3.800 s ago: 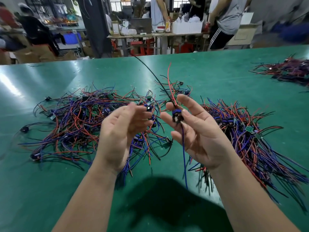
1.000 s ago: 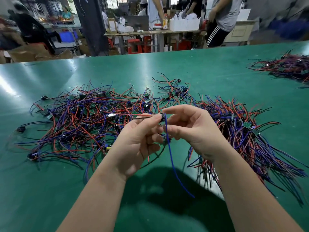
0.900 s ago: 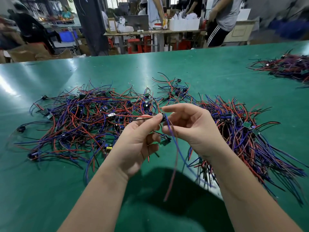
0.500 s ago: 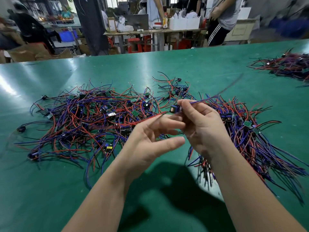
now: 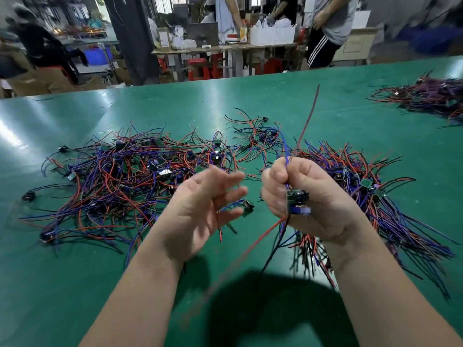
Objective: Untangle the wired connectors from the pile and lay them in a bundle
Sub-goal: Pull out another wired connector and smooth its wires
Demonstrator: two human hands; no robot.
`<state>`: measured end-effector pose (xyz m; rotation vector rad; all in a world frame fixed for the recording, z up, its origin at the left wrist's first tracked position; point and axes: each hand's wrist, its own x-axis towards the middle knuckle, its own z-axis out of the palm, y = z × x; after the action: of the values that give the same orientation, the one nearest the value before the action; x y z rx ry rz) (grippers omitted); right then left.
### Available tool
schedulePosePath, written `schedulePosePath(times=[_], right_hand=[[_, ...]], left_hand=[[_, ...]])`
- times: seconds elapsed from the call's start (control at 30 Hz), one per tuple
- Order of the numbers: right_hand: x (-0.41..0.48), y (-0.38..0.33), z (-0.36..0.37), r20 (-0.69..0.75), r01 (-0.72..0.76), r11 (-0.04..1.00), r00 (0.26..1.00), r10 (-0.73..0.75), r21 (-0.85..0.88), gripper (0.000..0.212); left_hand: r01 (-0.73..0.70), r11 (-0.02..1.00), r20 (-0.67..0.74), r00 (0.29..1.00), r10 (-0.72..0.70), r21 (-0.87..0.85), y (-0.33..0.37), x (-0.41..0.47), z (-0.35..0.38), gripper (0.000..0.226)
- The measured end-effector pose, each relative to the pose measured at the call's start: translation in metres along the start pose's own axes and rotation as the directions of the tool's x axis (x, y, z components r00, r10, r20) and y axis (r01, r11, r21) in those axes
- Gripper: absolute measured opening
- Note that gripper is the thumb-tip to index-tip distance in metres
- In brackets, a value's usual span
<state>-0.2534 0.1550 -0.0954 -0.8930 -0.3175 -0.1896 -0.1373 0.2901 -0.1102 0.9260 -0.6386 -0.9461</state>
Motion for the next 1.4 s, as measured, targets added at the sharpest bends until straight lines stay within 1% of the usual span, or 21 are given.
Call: schedulePosePath(times=[0.07, 0.1, 0.13, 0.2, 0.23, 0.3, 0.43, 0.57, 0.67, 0.7, 0.77, 0.87, 0.97, 1.03, 1.1, 1.13, 1.2, 1.23, 1.27, 1.33, 1.4], right_hand=[[0.001, 0.000, -0.002, -0.136, -0.022, 0.988, 0.991, 0.001, -0.153, 0.016], [0.001, 0.000, -0.003, -0.223, -0.050, 0.965, 0.975, -0.009, -0.259, 0.015], [0.001, 0.000, -0.005, -0.305, -0.088, 0.931, 0.952, -0.026, -0.355, 0.016], [0.002, 0.000, -0.008, -0.415, -0.149, 0.856, 0.906, -0.082, -0.495, 0.017], [0.003, 0.000, -0.010, -0.447, -0.171, 0.819, 0.887, -0.114, -0.547, 0.019], [0.004, 0.002, -0.013, -0.494, -0.210, 0.764, 0.855, -0.159, -0.610, 0.024], [0.005, 0.002, -0.018, -0.530, -0.234, 0.758, 0.831, -0.169, -0.609, 0.022], [0.006, 0.002, -0.019, -0.558, -0.202, 0.755, 0.792, -0.249, -0.624, 0.017], [0.006, -0.006, -0.023, -0.668, -0.135, 0.824, 0.663, -0.337, -0.550, 0.015], [0.005, -0.009, -0.024, -0.699, -0.115, 0.832, 0.612, -0.371, -0.542, 0.014], [0.002, -0.015, -0.027, -0.734, -0.073, 0.835, 0.522, -0.435, -0.546, 0.012], [-0.001, -0.019, -0.028, -0.739, 0.021, 0.835, 0.454, -0.498, -0.550, 0.012], [-0.001, -0.019, -0.029, -0.742, 0.033, 0.820, 0.405, -0.534, -0.572, 0.009], [0.000, -0.019, -0.031, -0.757, 0.067, 0.837, 0.393, -0.523, -0.543, 0.005], [0.002, -0.019, -0.034, -0.775, 0.107, 0.854, 0.375, -0.508, -0.509, 0.030], [0.003, -0.018, -0.036, -0.773, 0.057, 0.839, 0.359, -0.524, -0.542, 0.043], [0.004, -0.014, -0.035, -0.739, -0.139, 0.745, 0.338, -0.583, -0.652, 0.050], [0.005, -0.011, -0.033, -0.709, -0.238, 0.673, 0.347, -0.614, -0.700, 0.045], [0.005, -0.008, -0.029, -0.676, -0.317, 0.598, 0.388, -0.627, -0.736, 0.036], [0.007, 0.000, -0.020, -0.642, -0.399, 0.509, 0.561, -0.522, -0.763, 0.017], [0.009, 0.011, -0.011, -0.618, -0.406, 0.545, 0.733, -0.286, -0.734, 0.009]], left_hand=[[0.070, 0.972, 0.060, 0.995, -0.086, 0.225, -0.005, -0.001, 0.004, 0.057], [0.099, 0.954, 0.073, 0.990, -0.124, 0.283, -0.007, -0.003, 0.006, 0.061], [0.114, 0.941, 0.069, 0.987, -0.143, 0.318, -0.009, -0.004, 0.009, 0.060], [0.097, 0.929, 0.022, 0.993, -0.112, 0.357, -0.011, -0.005, 0.015, 0.040], [0.088, 0.929, -0.019, 0.996, -0.087, 0.359, -0.012, -0.004, 0.017, 0.030], [0.091, 0.941, -0.092, 0.994, -0.065, 0.325, -0.014, -0.002, 0.019, 0.026], [0.140, 0.954, -0.145, 0.984, -0.104, 0.267, -0.016, -0.002, 0.024, 0.023], [0.217, 0.926, -0.108, 0.975, -0.193, 0.309, -0.015, -0.004, 0.022, 0.018], [0.297, 0.874, -0.004, 0.947, -0.320, 0.384, -0.012, -0.008, 0.019, 0.004], [0.320, 0.849, 0.025, 0.931, -0.363, 0.421, -0.012, -0.009, 0.017, 0.010], [0.369, 0.806, 0.059, 0.894, -0.444, 0.463, -0.013, -0.011, 0.017, 0.010], [0.407, 0.759, 0.071, 0.858, -0.508, 0.507, -0.015, -0.012, 0.017, 0.001], [0.417, 0.719, 0.079, 0.835, -0.545, 0.555, -0.015, -0.013, 0.014, 0.008], [0.403, 0.737, 0.059, 0.857, -0.512, 0.543, -0.012, -0.013, 0.013, 0.011], [0.381, 0.814, -0.053, 0.915, -0.400, 0.438, -0.010, -0.008, 0.012, 0.007], [0.369, 0.854, -0.134, 0.929, -0.344, 0.368, -0.009, -0.005, 0.010, 0.005], [0.320, 0.916, -0.269, 0.929, -0.254, 0.242, -0.007, 0.001, 0.005, 0.008], [0.291, 0.938, -0.315, 0.922, -0.223, 0.187, -0.006, 0.003, 0.003, 0.009], [0.263, 0.955, -0.354, 0.914, -0.199, 0.140, -0.005, 0.005, 0.000, 0.010], [0.215, 0.973, -0.411, 0.897, -0.163, 0.083, -0.008, 0.007, -0.002, 0.012], [0.166, 0.984, -0.439, 0.891, -0.119, 0.069, -0.014, 0.009, 0.001, 0.009]])
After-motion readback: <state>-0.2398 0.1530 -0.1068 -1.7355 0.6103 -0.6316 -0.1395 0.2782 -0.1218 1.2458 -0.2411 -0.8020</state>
